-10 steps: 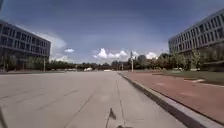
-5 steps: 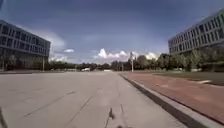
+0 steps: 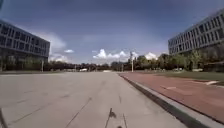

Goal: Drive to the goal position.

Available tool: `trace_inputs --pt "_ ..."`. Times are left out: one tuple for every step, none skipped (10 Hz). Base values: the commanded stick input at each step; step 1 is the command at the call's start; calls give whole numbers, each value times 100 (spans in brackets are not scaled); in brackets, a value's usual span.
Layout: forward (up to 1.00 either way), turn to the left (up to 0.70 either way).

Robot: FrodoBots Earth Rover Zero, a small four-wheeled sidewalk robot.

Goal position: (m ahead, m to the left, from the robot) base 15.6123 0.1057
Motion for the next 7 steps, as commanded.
trace_inputs --pt "70 0" --pt "70 0" --pt "70 0" --pt "70 0" --pt "70 0" --pt "70 0" --pt "70 0"
